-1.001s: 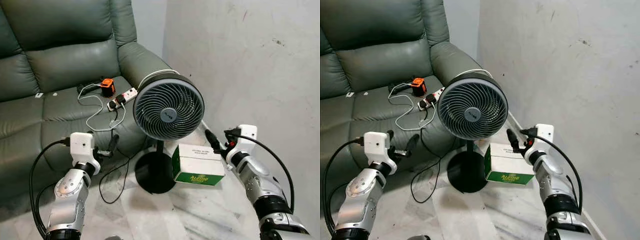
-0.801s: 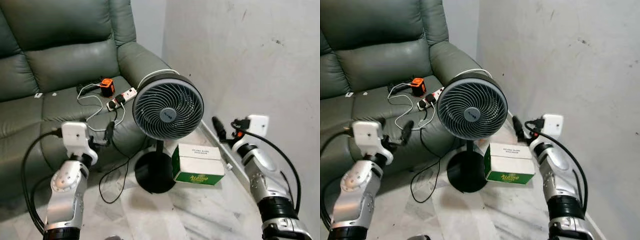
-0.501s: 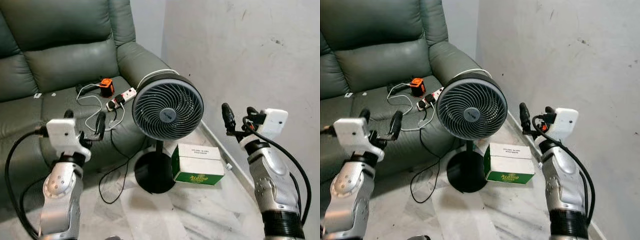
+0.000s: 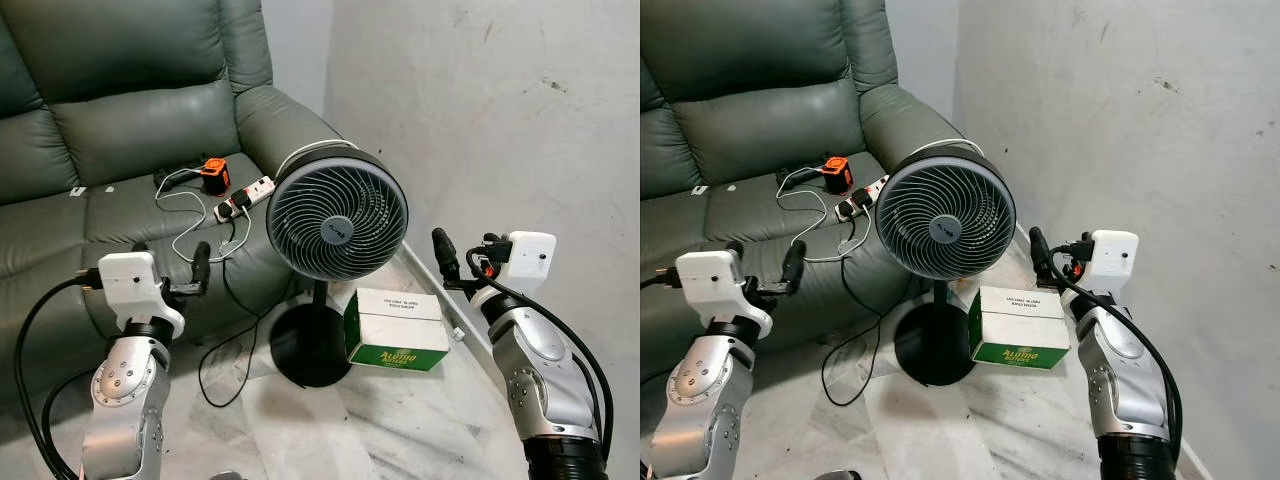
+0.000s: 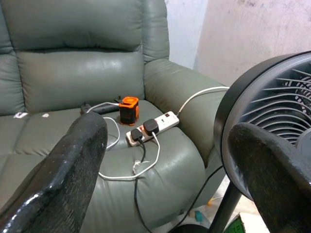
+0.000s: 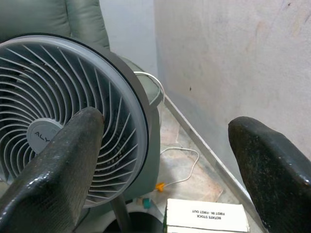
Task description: Hang keys on a hook
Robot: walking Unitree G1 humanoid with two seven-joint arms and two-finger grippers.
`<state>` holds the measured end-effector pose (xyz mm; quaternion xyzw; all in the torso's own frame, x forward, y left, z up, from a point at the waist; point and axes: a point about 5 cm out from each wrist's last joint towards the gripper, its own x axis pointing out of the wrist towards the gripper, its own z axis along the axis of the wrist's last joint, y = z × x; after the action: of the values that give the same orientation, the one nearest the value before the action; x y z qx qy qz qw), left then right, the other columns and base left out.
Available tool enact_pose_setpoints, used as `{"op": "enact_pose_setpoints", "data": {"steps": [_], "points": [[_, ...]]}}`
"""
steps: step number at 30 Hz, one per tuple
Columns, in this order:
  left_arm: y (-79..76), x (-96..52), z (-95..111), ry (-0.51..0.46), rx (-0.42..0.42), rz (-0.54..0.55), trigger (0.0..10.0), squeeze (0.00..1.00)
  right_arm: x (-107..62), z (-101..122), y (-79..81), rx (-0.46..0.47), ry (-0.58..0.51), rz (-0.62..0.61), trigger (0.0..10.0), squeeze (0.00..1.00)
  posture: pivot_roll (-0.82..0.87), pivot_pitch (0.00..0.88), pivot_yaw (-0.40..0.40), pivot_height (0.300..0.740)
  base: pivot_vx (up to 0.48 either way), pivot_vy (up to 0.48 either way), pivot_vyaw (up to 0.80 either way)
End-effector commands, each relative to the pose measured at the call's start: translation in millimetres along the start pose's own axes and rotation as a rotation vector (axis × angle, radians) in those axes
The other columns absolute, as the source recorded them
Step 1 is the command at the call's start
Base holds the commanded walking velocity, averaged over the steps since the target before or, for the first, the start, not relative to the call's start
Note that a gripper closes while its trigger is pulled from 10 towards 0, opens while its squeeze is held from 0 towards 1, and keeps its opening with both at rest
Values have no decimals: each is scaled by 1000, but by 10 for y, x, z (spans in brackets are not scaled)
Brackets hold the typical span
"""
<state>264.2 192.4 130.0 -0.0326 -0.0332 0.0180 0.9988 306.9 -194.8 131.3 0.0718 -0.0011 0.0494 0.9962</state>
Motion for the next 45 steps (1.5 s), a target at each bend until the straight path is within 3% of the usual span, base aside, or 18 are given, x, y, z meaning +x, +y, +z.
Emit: {"op": "enact_pose_setpoints", "data": {"steps": [1,10,11,12,13,14,15,16,45], "points": [[7,-17,-15,11,-10,1,10000,1000,-18,-14,7,-13,16,9,10000,1000,95,70,-69,740,0,0,0],[-10,-64,-70,32,2,1,10000,1000,-45,-73,23,-10,38,10,10000,1000,95,69,-69,740,0,0,0],[-10,-73,-80,35,5,4,5176,1000,-55,-94,20,-12,44,8,10000,1000,95,69,-69,740,0,0,0],[-8,-83,-84,29,8,8,5176,1000,-62,-108,19,-14,48,7,10000,1000,95,69,-69,740,0,0,0],[-9,-99,-97,28,11,10,0,1000,-72,-126,17,-18,53,5,0,0,95,69,-69,740,0,0,0],[-10,-106,-104,31,11,8,0,1000,-76,-132,16,-19,55,4,0,0,95,69,-69,740,0,0,0],[-9,-107,-110,34,15,8,0,439,-75,-136,17,-18,56,4,0,0,100,61,-70,740,0,0,0],[-10,-107,-113,35,14,6,0,0,-74,-138,18,-16,56,5,0,0,100,61,-70,740,0,0,0],[-17,-82,-96,25,8,0,0,0,-16,-125,36,-21,60,-1,0,0,100,73,-72,740,0,0,0]]}}
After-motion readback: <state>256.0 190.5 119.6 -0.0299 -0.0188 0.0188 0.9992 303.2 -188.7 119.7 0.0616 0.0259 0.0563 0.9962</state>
